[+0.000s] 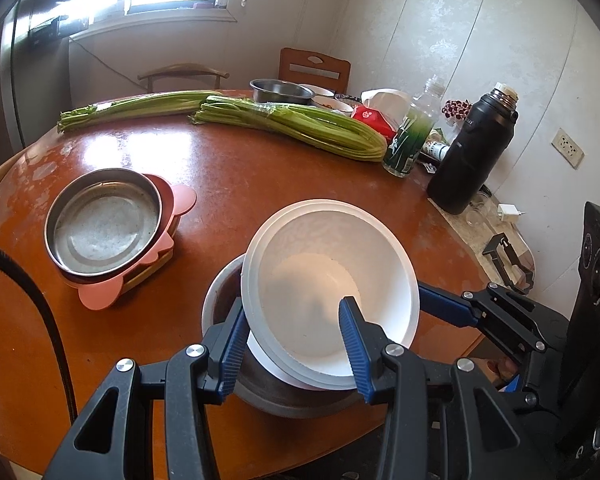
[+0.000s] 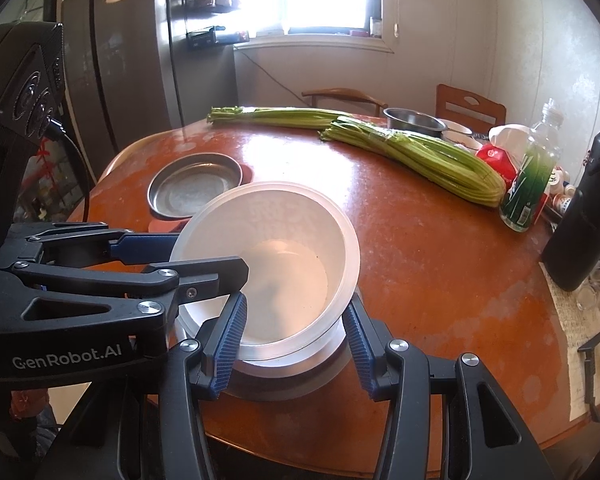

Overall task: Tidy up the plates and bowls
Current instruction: 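Lower the red-printed paper bowl into the white paper bowl with the right gripper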

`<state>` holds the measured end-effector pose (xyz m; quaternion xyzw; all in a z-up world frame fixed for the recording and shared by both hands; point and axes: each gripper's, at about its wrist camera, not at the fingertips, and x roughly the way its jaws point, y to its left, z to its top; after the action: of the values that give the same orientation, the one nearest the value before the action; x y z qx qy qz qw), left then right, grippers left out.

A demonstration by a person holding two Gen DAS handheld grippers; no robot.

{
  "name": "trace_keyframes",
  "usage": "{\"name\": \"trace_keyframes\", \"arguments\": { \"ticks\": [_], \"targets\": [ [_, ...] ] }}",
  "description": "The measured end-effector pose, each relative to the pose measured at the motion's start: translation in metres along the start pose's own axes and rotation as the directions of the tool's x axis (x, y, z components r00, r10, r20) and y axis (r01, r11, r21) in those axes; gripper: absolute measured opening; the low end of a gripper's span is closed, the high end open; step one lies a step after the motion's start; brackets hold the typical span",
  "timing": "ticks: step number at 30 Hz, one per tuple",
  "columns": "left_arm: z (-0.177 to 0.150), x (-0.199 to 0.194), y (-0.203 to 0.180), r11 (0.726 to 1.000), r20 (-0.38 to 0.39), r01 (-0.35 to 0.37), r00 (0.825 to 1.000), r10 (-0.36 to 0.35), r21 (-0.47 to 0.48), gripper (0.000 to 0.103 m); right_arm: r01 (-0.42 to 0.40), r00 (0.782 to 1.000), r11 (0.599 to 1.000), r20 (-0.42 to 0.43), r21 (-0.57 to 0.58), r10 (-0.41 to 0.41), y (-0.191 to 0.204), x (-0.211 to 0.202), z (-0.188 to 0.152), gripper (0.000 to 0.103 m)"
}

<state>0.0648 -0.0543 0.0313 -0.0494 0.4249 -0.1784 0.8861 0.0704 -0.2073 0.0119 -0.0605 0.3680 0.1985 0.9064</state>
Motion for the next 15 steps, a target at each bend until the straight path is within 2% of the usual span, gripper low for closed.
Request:
{"name": "trace_keyframes", "arguments": {
  "ticks": [15],
  "targets": [
    [-0.01, 0.016, 0.0, 1.0, -0.03, -0.013, 0.999, 0.013, -0.001, 0.045, -0.005, 0.999, 1.0, -0.032, 0.012, 0.006, 0.0, 0.011, -0.014, 0.052]
  ]
}}
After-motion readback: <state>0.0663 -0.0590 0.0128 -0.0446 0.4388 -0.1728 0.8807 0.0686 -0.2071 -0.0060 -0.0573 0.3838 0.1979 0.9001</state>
